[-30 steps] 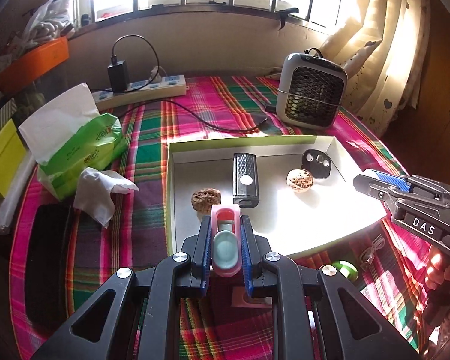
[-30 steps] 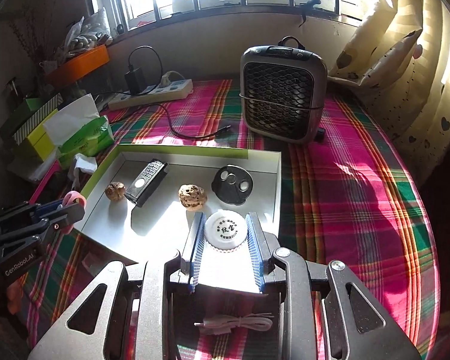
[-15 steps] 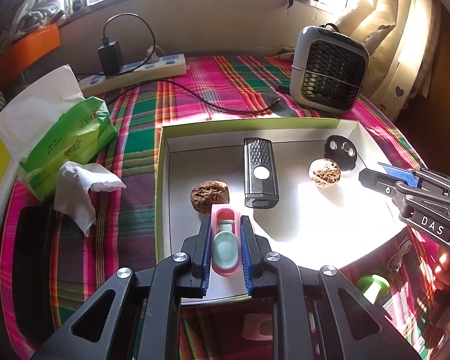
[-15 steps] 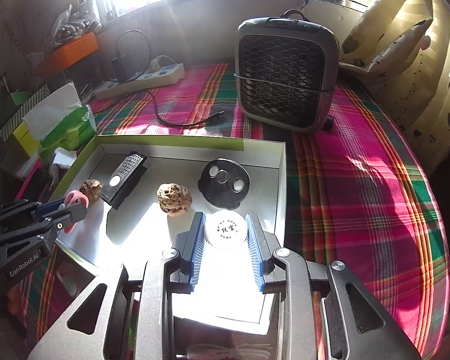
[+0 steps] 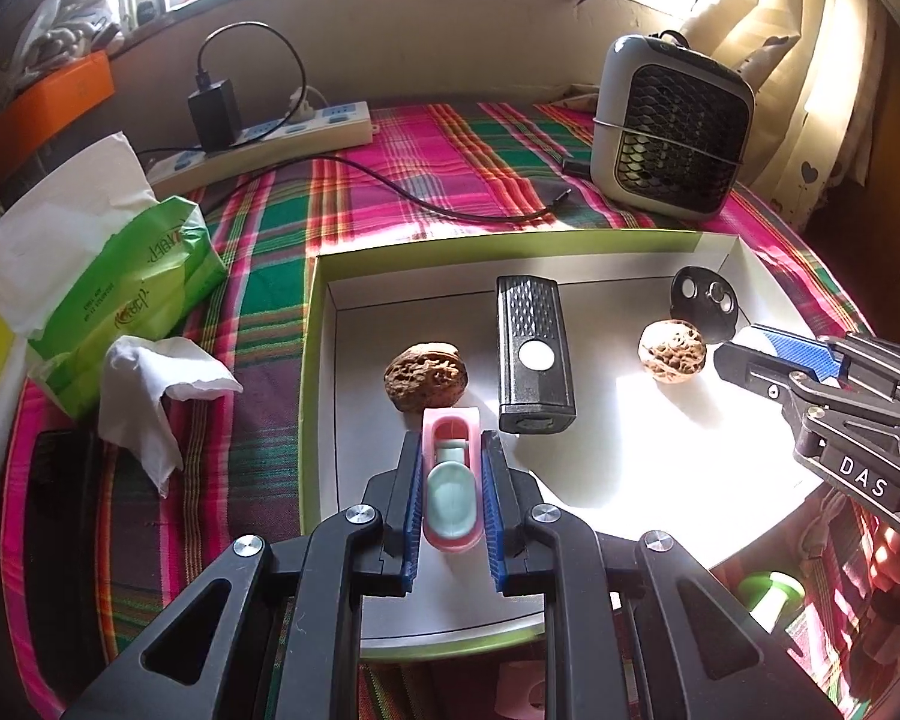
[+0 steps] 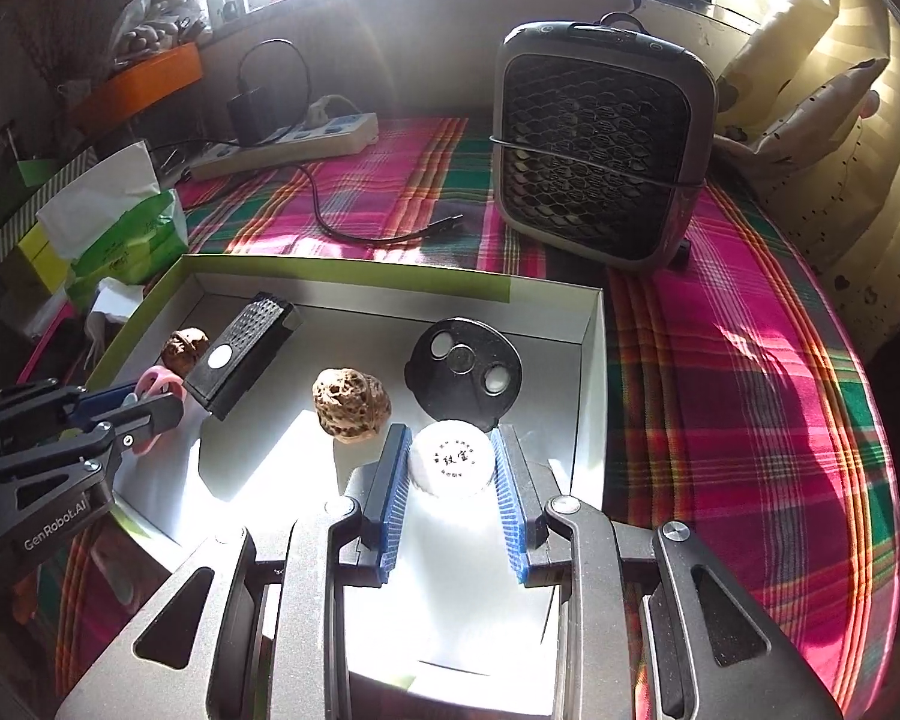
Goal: Organize objects
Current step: 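Lower and open the left gripper in the box while the right gripper releases the disc, then withdraw both open grippers from the box toward the table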
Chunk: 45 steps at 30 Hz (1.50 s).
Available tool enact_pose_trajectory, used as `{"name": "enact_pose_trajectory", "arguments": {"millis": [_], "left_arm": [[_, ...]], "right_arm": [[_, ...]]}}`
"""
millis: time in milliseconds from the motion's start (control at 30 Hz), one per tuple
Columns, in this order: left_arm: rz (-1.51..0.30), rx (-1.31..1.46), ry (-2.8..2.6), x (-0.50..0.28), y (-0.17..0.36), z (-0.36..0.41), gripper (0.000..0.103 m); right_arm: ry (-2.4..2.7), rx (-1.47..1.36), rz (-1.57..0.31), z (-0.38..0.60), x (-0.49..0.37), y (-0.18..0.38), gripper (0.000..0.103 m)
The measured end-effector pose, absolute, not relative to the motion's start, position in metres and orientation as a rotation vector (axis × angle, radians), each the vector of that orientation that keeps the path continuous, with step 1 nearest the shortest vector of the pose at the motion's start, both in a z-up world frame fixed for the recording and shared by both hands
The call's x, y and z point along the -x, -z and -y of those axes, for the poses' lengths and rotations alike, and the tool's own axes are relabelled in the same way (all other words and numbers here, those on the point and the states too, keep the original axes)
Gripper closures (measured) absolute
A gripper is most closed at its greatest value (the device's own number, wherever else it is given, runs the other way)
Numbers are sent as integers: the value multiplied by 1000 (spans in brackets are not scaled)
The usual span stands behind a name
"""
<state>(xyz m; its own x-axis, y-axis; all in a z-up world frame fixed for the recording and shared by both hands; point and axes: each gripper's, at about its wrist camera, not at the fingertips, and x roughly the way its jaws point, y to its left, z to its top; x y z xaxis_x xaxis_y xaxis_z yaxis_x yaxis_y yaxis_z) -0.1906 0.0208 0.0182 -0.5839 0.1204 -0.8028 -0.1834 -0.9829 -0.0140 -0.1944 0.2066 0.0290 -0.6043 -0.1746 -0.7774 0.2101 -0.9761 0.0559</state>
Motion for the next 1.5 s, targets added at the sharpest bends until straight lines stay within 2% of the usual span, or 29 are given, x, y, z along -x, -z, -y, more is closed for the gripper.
{"name": "enact_pose_trajectory", "arguments": {"millis": [700, 1100, 1300, 1500], "left_arm": [[-132, 1341, -2655, 193, -16, -27, 86], [-118, 1338, -2647, 193, -17, -29, 76], [-98, 1335, -2652, 191, -19, -28, 69], [-94, 1310, -2661, 184, -25, -27, 66]], "right_arm": [[2662, -1249, -122, -200, 199, -27, 74], [2672, -1250, -111, -201, 199, -27, 74], [2680, -1230, -105, -202, 195, -30, 63], [2691, -1220, -81, -205, 189, -34, 63]]}}
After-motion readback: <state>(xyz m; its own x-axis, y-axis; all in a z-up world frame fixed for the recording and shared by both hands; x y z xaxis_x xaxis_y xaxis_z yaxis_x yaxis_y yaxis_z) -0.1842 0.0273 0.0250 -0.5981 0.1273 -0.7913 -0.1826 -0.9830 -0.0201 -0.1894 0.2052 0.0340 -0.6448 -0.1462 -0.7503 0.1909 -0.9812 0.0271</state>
